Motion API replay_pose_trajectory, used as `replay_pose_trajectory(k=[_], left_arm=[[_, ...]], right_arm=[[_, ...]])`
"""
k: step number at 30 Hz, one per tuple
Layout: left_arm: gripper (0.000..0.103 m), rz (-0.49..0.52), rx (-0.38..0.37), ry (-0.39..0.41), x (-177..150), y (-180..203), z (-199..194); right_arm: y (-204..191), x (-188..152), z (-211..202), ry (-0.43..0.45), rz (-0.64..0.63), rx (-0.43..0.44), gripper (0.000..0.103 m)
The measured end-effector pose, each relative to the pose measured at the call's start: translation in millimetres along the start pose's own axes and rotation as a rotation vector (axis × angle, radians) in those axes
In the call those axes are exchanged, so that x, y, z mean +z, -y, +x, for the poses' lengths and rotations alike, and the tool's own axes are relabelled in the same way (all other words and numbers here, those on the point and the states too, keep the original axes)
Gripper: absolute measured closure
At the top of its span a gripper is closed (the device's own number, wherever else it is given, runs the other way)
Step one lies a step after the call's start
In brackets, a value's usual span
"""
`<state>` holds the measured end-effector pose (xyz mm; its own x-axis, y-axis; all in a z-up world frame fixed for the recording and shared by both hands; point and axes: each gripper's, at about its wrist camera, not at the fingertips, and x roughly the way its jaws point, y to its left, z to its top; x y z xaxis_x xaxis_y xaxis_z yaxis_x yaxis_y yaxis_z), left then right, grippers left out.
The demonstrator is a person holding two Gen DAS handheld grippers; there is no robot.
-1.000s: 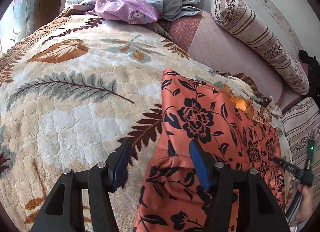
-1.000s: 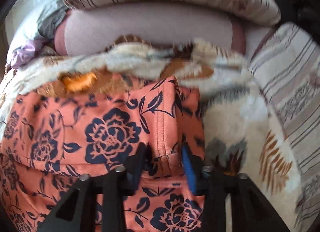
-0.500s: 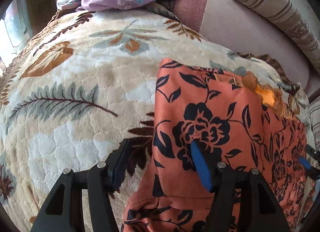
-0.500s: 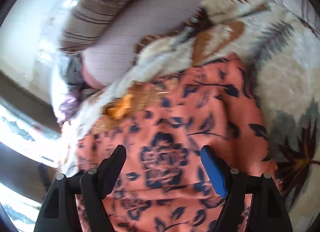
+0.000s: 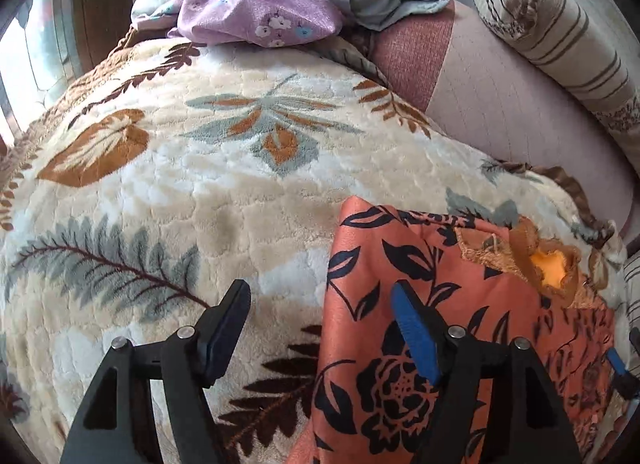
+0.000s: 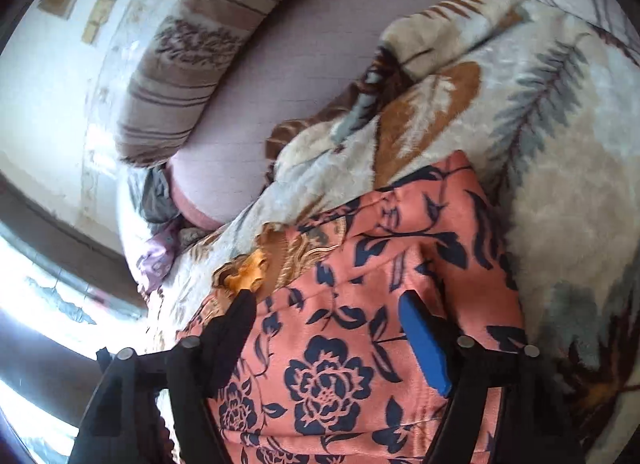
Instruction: Fold small clothes
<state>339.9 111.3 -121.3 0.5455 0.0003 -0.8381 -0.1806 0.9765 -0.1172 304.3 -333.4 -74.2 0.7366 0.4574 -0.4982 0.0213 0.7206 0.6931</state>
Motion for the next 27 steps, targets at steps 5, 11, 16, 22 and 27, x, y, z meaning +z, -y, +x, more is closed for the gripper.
replay_pose_trajectory(k=[5, 11, 16, 22, 27], left_arm=[[0.028, -0.023, -0.006, -0.030, 1, -12, -7], [0.028, -0.026, -0.099, 0.019, -32, -38, -72], [0.028, 0.020, -0.175, -0.034, -101, -70, -125], [0.028, -0.017, -0.208, -0.134, -197, -106, -169], [0.028, -0.015, -0.255, -0.196, -254, -110, -183]], right_arm=[[12, -1, -8, 0.036, 0.105, -0.063, 0.024], [-28, -45, -65, 0.031, -0.057, -0.072, 0.024], [-24, -106, -121, -0.059, -0.130, -0.104, 0.024], [24, -168, -186, -0.194, -0.089, -0.250, 0.024], [65, -200, -221, -0.283, -0.025, -0.282, 0.024]])
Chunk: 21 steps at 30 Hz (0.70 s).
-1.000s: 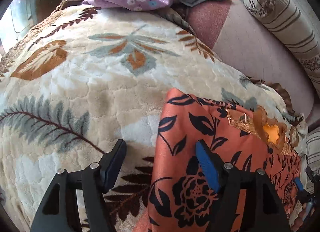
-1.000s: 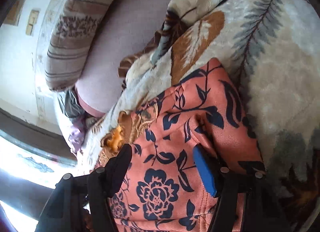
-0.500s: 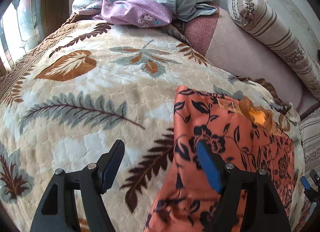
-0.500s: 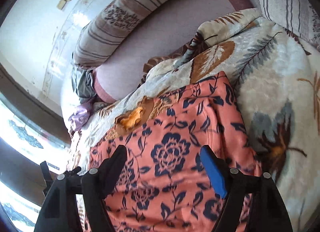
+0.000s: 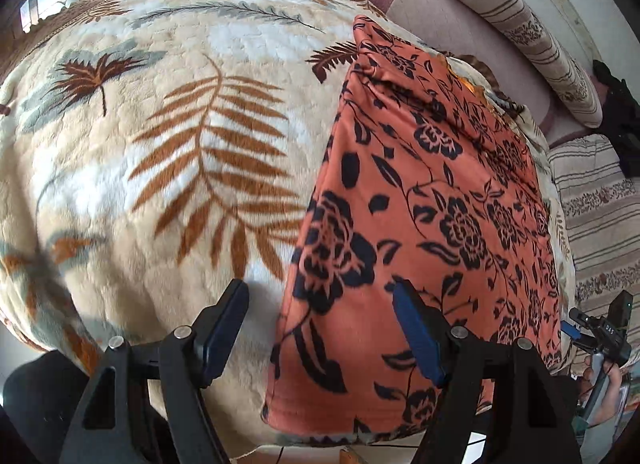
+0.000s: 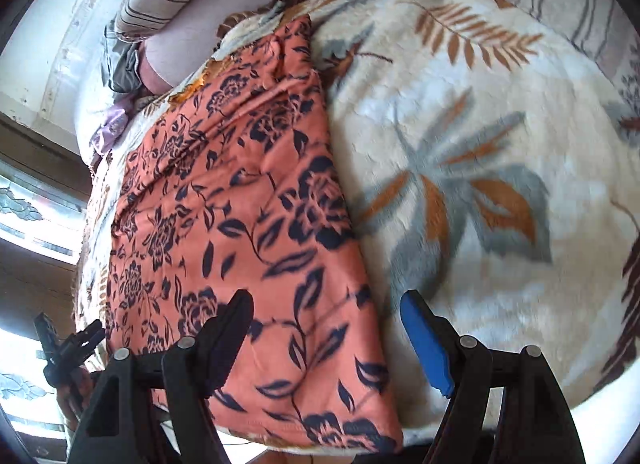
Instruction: Fold small clothes
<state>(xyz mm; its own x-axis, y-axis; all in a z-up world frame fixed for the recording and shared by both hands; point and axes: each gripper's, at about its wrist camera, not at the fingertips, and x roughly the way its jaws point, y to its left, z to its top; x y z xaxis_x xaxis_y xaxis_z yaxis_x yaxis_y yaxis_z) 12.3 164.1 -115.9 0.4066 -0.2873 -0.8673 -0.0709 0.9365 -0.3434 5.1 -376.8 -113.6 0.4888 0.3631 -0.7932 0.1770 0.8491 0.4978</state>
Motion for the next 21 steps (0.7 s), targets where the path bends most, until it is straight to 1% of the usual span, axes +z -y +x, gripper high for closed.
replay_pose_trajectory(k=[1, 2, 5, 7, 9, 10, 11, 12, 13, 14, 15, 16, 17, 19, 21], left_arm=[[0.028, 0.016, 0.013, 0.010, -6, 3, -3], [0.028, 0.022, 0.021, 0.003, -11, 6, -3], [0.028, -0.012, 0.013, -0.014, -18, 8, -6], [0.028, -0.034, 0.013, -0.031, -22, 8, -6], [0.028, -0.039, 0.028, -0.039, -26, 9, -6], [0.028, -0.039, 0.029, -0.038, -27, 9, -5], [0.029, -0.041, 0.032, -0.033, -29, 9, -5], [0.040, -0.049, 0.036, -0.025, -29, 8, -6], [0.048, -0.053, 0.054, -0.023, -30, 6, -5], [0.061, -0.050, 0.086, -0.023, -31, 5, -4], [0.069, -0.048, 0.104, -0.017, -31, 4, -4], [0.073, -0.052, 0.107, -0.012, -32, 2, -4], [0.079, -0.061, 0.105, -0.009, -33, -2, -6], [0.089, -0.077, 0.088, -0.011, -34, -8, -8], [0.092, -0.078, 0.073, -0.013, -34, -9, -10]], right_arm=[[7, -7, -2, -0.007, 0.020, 0.021, 0.024], [13, -13, -2, -0.012, 0.036, 0.029, 0.024], [20, -27, 1, -0.062, 0.070, 0.090, 0.025], [21, -33, 2, -0.082, 0.072, 0.128, 0.029], [20, -36, 6, -0.103, 0.075, 0.129, 0.049], [20, -37, 7, -0.109, 0.075, 0.126, 0.052], [21, -38, 7, -0.109, 0.074, 0.127, 0.060], [21, -39, 7, -0.110, 0.072, 0.129, 0.069], [21, -39, 8, -0.114, 0.072, 0.124, 0.070], [22, -40, 9, -0.116, 0.074, 0.120, 0.070], [21, -39, 10, -0.117, 0.073, 0.116, 0.070], [19, -39, 11, -0.119, 0.066, 0.109, 0.070], [18, -39, 12, -0.120, 0.058, 0.102, 0.070], [16, -39, 13, -0.122, 0.049, 0.095, 0.070], [17, -38, 13, -0.127, 0.051, 0.098, 0.069]])
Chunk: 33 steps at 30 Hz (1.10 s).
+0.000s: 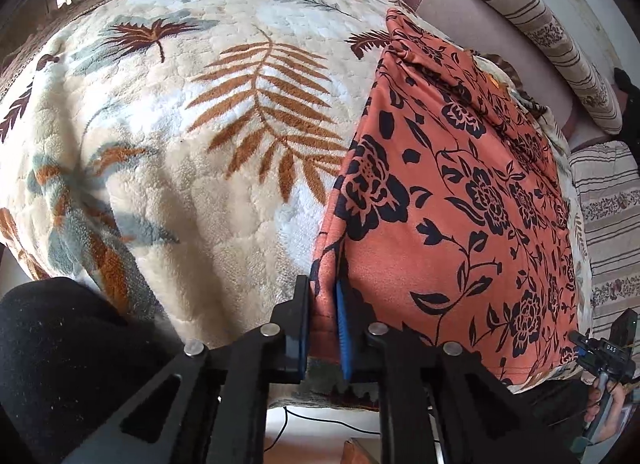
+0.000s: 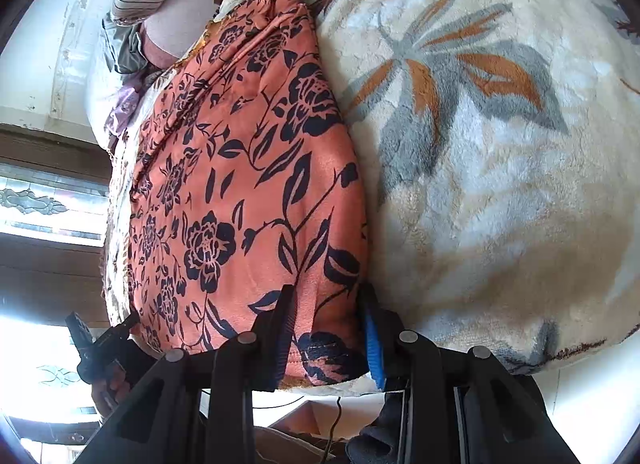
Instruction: Fold small clothes
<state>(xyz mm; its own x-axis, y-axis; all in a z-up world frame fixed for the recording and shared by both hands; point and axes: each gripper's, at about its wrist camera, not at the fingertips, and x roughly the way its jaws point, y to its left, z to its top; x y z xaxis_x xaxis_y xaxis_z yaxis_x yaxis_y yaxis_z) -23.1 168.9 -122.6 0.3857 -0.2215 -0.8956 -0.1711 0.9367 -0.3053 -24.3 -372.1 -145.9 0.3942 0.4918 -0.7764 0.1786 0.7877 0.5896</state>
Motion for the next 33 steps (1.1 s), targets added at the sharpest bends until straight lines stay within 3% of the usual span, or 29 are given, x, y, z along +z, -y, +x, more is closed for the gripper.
replay_pose_trajectory(k=[9, 10, 11, 12, 19, 25, 30, 33], left_arm=[[0.091, 0.007, -0.009, -0.001, 0, 5, 1], [0.093, 0.011, -0.010, -0.001, 1, 5, 0], [0.095, 0.010, -0.019, 0.008, 2, 5, -2], [0.096, 0.009, -0.031, 0.024, 3, 4, -7], [0.096, 0.040, -0.051, 0.093, 11, 15, -35], [0.096, 0.084, -0.004, 0.099, 14, 25, -30], [0.096, 0.049, -0.091, 0.216, 29, 22, -60], [0.096, 0.026, -0.069, 0.171, 33, 15, -44]], right_arm=[[3, 1, 3, -0.025, 0.026, 0.012, 0.069], [4, 1, 3, -0.022, 0.032, 0.017, 0.073], [5, 1, 1, -0.018, 0.039, 0.015, 0.087], [6, 1, 0, -0.014, 0.047, 0.028, 0.093], [3, -4, -24, 0.083, 0.079, 0.159, 0.093], [-9, -3, -22, 0.100, 0.073, 0.239, 0.093], [-21, 6, -43, 0.198, 0.062, 0.330, 0.093], [-19, 11, -49, 0.238, 0.076, 0.359, 0.093]])
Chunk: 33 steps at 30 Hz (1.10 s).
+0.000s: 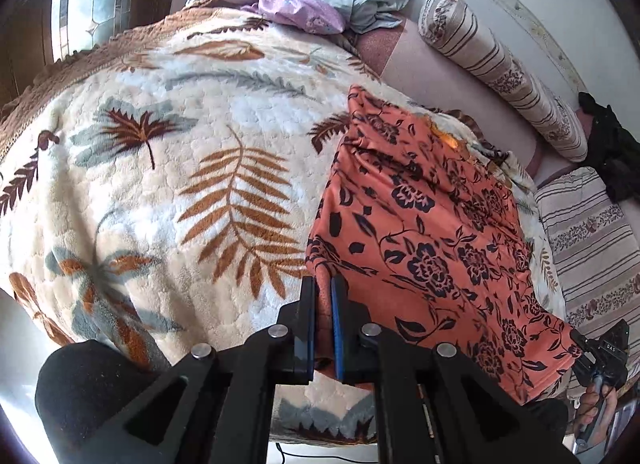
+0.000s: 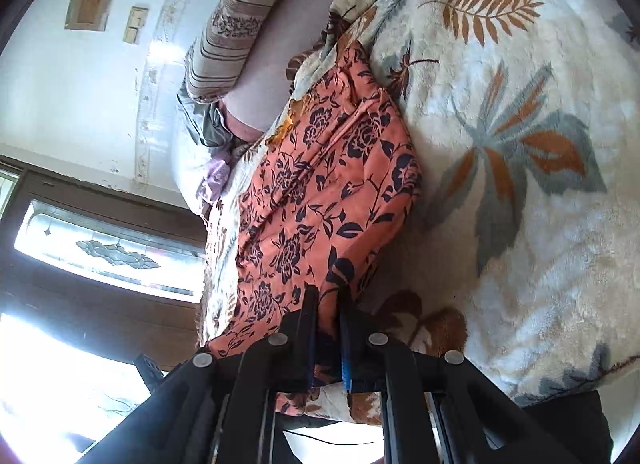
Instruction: Fold small clothes
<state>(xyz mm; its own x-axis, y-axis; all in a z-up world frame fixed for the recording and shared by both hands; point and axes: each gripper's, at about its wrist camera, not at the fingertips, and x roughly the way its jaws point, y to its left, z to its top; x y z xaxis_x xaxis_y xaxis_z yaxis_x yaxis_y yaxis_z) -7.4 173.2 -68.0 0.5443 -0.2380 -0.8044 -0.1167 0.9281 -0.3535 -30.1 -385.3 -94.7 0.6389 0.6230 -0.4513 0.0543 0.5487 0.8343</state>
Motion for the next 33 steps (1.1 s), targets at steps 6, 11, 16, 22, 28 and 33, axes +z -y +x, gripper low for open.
replay_pose_trajectory(k=[6, 11, 16, 22, 28, 33], left_arm=[[0.096, 0.037, 0.044, -0.105, 13, 3, 29], [0.098, 0.083, -0.063, 0.042, 108, 44, 19], [0.098, 0.054, -0.060, 0.170, 221, 68, 62], [0.088, 0.005, -0.069, 0.079, 234, 52, 123], [0.042, 0.148, -0.076, -0.015, 141, 12, 89], [0.042, 0.291, -0.069, -0.083, 91, 1, 74]], right_arm=[[24, 10, 18, -0.047, 0.070, -0.015, 0.093], [-19, 74, 31, 0.020, -0.019, 0.057, 0.094], [-56, 188, 59, 0.199, -0.050, 0.119, 0.097], [-32, 239, 118, 0.226, -0.022, -0.048, 0.093], [-37, 152, 126, -0.107, -0.310, -0.113, 0.020], [-62, 120, 137, -0.207, -0.539, -0.200, 0.007]])
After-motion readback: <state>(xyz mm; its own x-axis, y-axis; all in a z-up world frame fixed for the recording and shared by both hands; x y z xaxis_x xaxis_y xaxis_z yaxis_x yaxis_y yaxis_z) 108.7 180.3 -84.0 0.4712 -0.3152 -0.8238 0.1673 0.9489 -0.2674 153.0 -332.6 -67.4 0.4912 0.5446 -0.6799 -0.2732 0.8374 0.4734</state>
